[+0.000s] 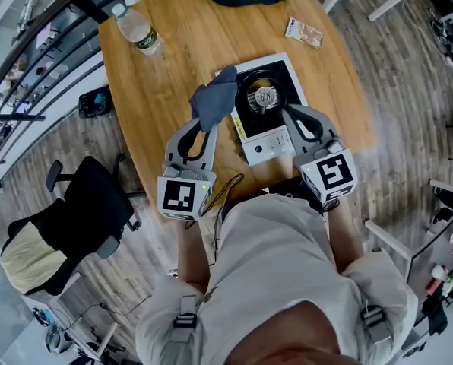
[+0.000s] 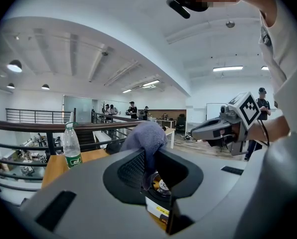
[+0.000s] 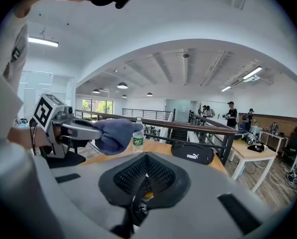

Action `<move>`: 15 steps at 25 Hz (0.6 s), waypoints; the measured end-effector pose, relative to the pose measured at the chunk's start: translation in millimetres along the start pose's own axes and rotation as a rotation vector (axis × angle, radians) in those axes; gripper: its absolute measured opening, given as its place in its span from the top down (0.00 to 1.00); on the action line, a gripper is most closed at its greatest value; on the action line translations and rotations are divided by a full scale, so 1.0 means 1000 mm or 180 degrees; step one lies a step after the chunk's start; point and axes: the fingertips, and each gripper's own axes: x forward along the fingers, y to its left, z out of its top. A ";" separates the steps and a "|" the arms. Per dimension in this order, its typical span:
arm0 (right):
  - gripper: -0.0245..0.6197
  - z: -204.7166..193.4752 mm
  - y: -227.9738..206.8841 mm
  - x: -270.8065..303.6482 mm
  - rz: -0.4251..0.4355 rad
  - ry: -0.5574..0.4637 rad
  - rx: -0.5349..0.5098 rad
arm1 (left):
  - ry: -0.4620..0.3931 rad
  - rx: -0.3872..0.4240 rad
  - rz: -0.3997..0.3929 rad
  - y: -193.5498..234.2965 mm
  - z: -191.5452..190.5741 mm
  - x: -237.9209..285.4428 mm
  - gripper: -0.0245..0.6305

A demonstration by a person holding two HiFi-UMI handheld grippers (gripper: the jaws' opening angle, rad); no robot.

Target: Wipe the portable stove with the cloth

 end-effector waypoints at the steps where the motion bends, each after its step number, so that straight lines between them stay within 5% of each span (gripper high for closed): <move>1: 0.93 0.000 0.001 -0.001 0.0003 0.0000 0.0001 | 0.0004 0.0001 0.0011 0.000 0.000 -0.001 0.85; 15: 0.93 -0.001 0.008 -0.005 0.0044 -0.0001 -0.0026 | 0.0008 0.0008 0.0050 -0.005 0.000 -0.006 0.85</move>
